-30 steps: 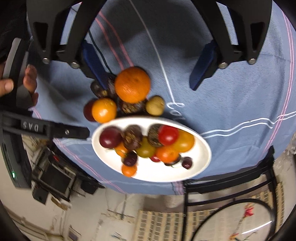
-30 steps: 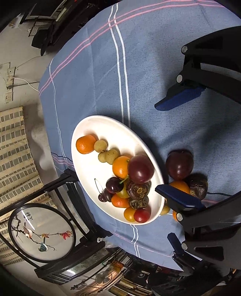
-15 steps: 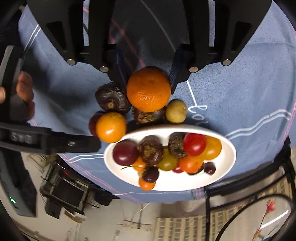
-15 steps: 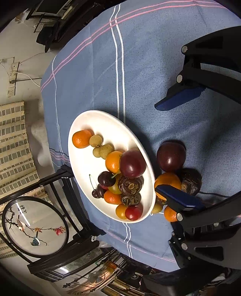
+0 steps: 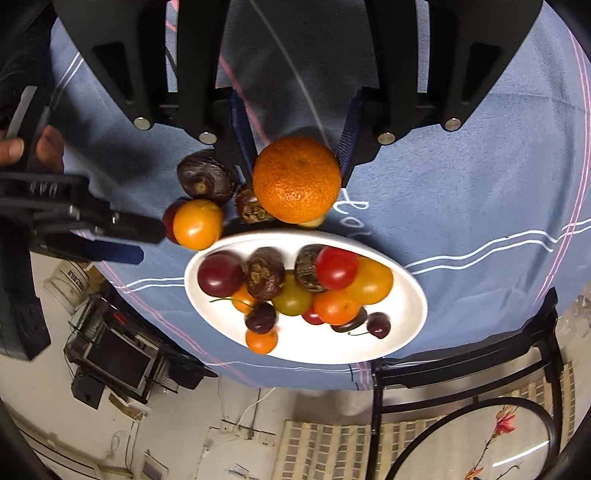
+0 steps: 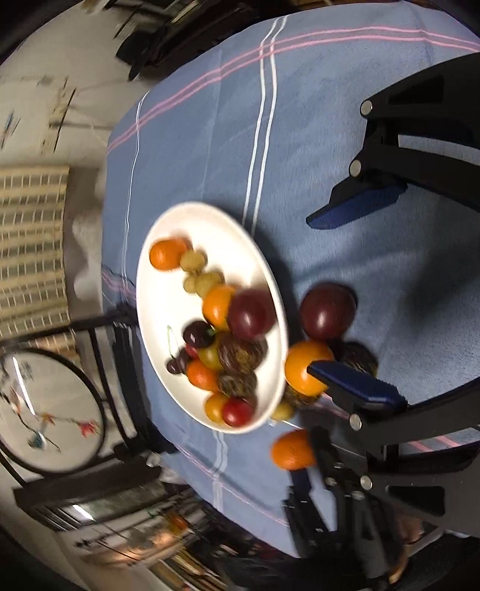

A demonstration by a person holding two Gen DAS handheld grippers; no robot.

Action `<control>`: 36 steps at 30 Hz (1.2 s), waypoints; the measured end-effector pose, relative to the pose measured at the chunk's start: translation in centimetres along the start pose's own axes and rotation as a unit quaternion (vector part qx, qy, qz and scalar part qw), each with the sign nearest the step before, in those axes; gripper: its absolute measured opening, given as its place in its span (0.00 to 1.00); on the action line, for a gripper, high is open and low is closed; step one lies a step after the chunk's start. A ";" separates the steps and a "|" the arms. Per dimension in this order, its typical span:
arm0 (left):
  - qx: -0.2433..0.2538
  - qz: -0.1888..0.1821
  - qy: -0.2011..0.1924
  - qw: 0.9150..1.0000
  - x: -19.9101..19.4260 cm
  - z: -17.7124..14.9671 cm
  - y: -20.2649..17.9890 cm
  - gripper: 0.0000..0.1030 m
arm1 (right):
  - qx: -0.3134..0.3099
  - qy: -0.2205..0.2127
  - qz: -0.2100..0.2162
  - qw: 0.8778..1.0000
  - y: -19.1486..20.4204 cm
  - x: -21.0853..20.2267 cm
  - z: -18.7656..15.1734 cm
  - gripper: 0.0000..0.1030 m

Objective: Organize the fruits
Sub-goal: 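Grasp an orange with the left gripper while the right grasps a dark plum, then place the orange and plum onto the plate, opening both grippers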

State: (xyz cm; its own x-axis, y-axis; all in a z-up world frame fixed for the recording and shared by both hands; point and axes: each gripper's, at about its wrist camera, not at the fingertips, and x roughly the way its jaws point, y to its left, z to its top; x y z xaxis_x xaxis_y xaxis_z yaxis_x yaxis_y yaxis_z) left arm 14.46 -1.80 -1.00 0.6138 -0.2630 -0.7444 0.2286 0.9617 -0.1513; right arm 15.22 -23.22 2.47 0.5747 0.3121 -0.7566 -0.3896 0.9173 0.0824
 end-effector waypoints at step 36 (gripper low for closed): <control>0.011 0.009 -0.032 0.999 -2.3 4.3 -1.1 0.41 | 0.023 -0.103 -0.002 0.994 0.1 -2.2 3.7 0.37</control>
State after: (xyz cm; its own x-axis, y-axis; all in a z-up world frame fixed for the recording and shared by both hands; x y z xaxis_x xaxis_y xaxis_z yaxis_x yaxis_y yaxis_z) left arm 16.04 -2.54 3.70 0.6649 -0.2508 -0.7036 0.2328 0.9646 -0.1238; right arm 16.56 -22.95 6.52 0.7127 0.3487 -0.6087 -0.3574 0.9271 0.1127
